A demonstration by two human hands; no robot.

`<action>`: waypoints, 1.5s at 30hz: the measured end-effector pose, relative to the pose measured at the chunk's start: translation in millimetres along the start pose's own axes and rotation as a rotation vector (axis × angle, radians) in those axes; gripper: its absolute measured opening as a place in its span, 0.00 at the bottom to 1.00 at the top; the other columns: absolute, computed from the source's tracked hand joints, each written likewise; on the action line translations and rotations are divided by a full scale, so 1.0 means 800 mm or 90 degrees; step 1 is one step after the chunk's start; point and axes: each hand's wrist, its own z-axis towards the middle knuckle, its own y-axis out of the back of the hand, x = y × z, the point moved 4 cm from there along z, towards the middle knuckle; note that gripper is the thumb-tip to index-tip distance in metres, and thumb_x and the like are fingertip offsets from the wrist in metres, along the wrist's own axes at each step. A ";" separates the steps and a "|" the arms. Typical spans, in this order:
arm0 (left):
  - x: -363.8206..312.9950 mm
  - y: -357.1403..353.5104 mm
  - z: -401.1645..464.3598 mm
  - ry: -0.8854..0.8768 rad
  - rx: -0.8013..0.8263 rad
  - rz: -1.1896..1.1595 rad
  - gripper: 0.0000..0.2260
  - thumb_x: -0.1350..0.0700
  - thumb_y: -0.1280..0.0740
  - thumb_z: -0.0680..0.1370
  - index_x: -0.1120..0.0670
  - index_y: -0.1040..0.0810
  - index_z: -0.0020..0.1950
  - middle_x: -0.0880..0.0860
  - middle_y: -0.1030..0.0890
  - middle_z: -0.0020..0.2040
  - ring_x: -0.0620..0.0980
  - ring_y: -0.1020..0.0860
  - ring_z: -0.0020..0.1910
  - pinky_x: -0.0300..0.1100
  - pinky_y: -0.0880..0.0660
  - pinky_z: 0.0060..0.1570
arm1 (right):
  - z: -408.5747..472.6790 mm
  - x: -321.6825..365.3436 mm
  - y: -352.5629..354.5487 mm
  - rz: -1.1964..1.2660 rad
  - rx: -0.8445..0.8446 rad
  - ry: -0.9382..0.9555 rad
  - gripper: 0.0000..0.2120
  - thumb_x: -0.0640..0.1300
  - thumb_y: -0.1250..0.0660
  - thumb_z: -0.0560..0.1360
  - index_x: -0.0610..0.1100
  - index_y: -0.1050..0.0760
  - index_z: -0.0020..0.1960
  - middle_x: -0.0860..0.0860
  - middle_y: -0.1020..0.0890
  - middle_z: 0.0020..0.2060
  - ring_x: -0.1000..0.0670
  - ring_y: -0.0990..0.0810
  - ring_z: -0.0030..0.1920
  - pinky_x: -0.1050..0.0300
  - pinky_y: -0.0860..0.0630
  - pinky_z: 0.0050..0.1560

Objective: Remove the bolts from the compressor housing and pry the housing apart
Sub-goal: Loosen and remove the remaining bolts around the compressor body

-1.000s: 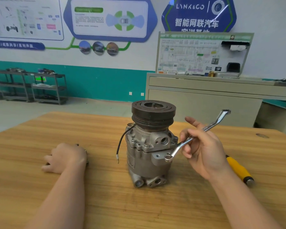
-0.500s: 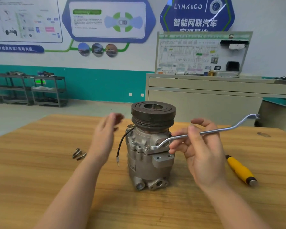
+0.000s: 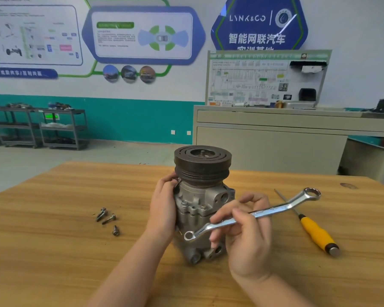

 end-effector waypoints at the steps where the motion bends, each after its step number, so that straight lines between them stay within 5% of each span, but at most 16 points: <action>1: -0.001 -0.003 -0.008 -0.022 -0.028 0.000 0.10 0.56 0.43 0.83 0.46 0.23 0.56 0.51 0.18 0.53 0.47 0.21 0.53 0.44 0.25 0.50 | 0.009 0.000 0.007 0.007 -0.033 -0.007 0.05 0.37 0.45 0.72 0.43 0.37 0.47 0.40 0.22 0.26 0.46 0.28 0.17 0.62 0.32 0.19; 4: 0.001 -0.009 -0.044 -0.082 -0.093 0.035 0.07 0.54 0.41 0.84 0.41 0.29 0.56 0.45 0.23 0.58 0.39 0.26 0.58 0.35 0.29 0.51 | 0.041 0.003 0.036 0.087 -0.179 -0.061 0.07 0.32 0.48 0.75 0.43 0.36 0.44 0.43 0.24 0.23 0.48 0.31 0.16 0.66 0.35 0.19; 7: 0.007 -0.008 -0.082 -0.165 -0.141 0.190 0.08 0.45 0.39 0.81 0.39 0.33 0.59 0.48 0.37 0.77 0.44 0.41 0.77 0.49 0.40 0.75 | 0.063 0.004 0.065 0.214 -0.321 -0.127 0.10 0.33 0.49 0.77 0.44 0.36 0.41 0.45 0.23 0.23 0.50 0.31 0.18 0.68 0.36 0.20; 9: 0.002 -0.003 -0.093 -0.204 -0.166 0.230 0.07 0.38 0.41 0.79 0.37 0.33 0.54 0.46 0.43 0.79 0.41 0.49 0.78 0.50 0.48 0.77 | 0.071 0.006 0.074 0.226 -0.345 -0.128 0.11 0.33 0.48 0.77 0.43 0.35 0.39 0.45 0.22 0.25 0.51 0.28 0.21 0.67 0.33 0.22; 12: -0.009 0.009 -0.082 -0.191 -0.183 0.134 0.07 0.43 0.43 0.82 0.42 0.32 0.56 0.50 0.35 0.75 0.44 0.39 0.75 0.42 0.39 0.71 | 0.076 0.013 0.071 0.135 -0.323 -0.072 0.10 0.30 0.47 0.77 0.45 0.36 0.45 0.46 0.19 0.27 0.50 0.24 0.23 0.64 0.27 0.24; 15: -0.012 0.014 -0.056 -0.089 -0.162 0.043 0.08 0.49 0.42 0.84 0.48 0.33 0.62 0.45 0.25 0.57 0.43 0.26 0.57 0.35 0.32 0.50 | 0.073 0.021 0.065 0.009 -0.296 0.006 0.13 0.31 0.44 0.78 0.49 0.36 0.49 0.47 0.17 0.30 0.49 0.21 0.26 0.60 0.24 0.26; 17: -0.007 0.016 -0.041 0.003 -0.158 0.012 0.10 0.45 0.43 0.83 0.47 0.31 0.62 0.41 0.25 0.50 0.40 0.26 0.50 0.43 0.31 0.50 | 0.071 0.026 0.060 -0.073 -0.264 0.060 0.13 0.32 0.44 0.80 0.50 0.37 0.50 0.47 0.17 0.33 0.48 0.19 0.29 0.60 0.23 0.28; 20: -0.009 0.014 -0.023 0.071 -0.159 -0.016 0.14 0.45 0.45 0.83 0.50 0.24 0.58 0.47 0.21 0.52 0.49 0.24 0.53 0.53 0.28 0.57 | 0.062 0.033 0.049 -0.181 -0.207 0.154 0.10 0.37 0.45 0.83 0.51 0.38 0.49 0.47 0.16 0.36 0.47 0.18 0.30 0.60 0.22 0.29; 23: -0.012 0.009 -0.016 0.030 -0.147 -0.016 0.13 0.51 0.44 0.83 0.50 0.20 0.50 0.47 0.17 0.46 0.47 0.21 0.50 0.48 0.25 0.52 | 0.052 0.039 0.035 -0.297 -0.155 0.275 0.07 0.42 0.44 0.82 0.53 0.39 0.50 0.49 0.18 0.37 0.50 0.18 0.30 0.62 0.22 0.31; 25: -0.009 0.009 -0.020 -0.038 -0.113 0.026 0.13 0.53 0.44 0.83 0.48 0.20 0.50 0.39 0.17 0.40 0.35 0.21 0.45 0.40 0.28 0.47 | 0.045 0.040 0.027 -0.347 -0.114 0.342 0.06 0.44 0.44 0.81 0.53 0.40 0.51 0.47 0.19 0.40 0.52 0.19 0.31 0.64 0.22 0.33; 29: -0.001 0.013 -0.023 -0.061 -0.094 0.032 0.13 0.51 0.44 0.84 0.46 0.20 0.55 0.37 0.18 0.44 0.31 0.22 0.46 0.40 0.28 0.50 | 0.036 0.036 0.021 -0.405 -0.079 0.426 0.07 0.43 0.42 0.81 0.52 0.41 0.53 0.49 0.21 0.40 0.55 0.19 0.33 0.68 0.24 0.37; 32: 0.002 0.013 -0.022 -0.041 -0.088 -0.003 0.13 0.50 0.44 0.84 0.46 0.18 0.54 0.41 0.16 0.47 0.41 0.21 0.53 0.44 0.26 0.57 | 0.037 0.037 0.024 -0.414 -0.090 0.430 0.05 0.45 0.43 0.80 0.47 0.40 0.53 0.53 0.22 0.41 0.55 0.19 0.33 0.68 0.24 0.36; 36: 0.008 0.013 -0.021 -0.019 -0.077 -0.065 0.17 0.45 0.45 0.84 0.47 0.17 0.55 0.50 0.15 0.54 0.50 0.20 0.59 0.55 0.29 0.67 | 0.043 0.039 0.030 -0.397 -0.100 0.414 0.06 0.44 0.45 0.82 0.55 0.40 0.52 0.53 0.21 0.42 0.54 0.19 0.32 0.64 0.22 0.35; 42: 0.011 0.013 -0.022 0.004 -0.085 -0.099 0.21 0.42 0.48 0.84 0.43 0.15 0.48 0.50 0.14 0.52 0.50 0.19 0.57 0.55 0.29 0.67 | 0.048 0.030 0.028 -0.414 -0.054 0.383 0.07 0.45 0.44 0.82 0.57 0.38 0.52 0.53 0.20 0.43 0.55 0.18 0.35 0.62 0.21 0.38; 45: 0.012 0.013 -0.022 -0.017 -0.107 -0.123 0.20 0.43 0.49 0.85 0.46 0.17 0.53 0.50 0.15 0.53 0.49 0.19 0.57 0.55 0.28 0.66 | 0.046 0.028 0.026 -0.447 -0.045 0.397 0.06 0.48 0.42 0.81 0.60 0.36 0.50 0.56 0.21 0.40 0.56 0.19 0.35 0.63 0.22 0.37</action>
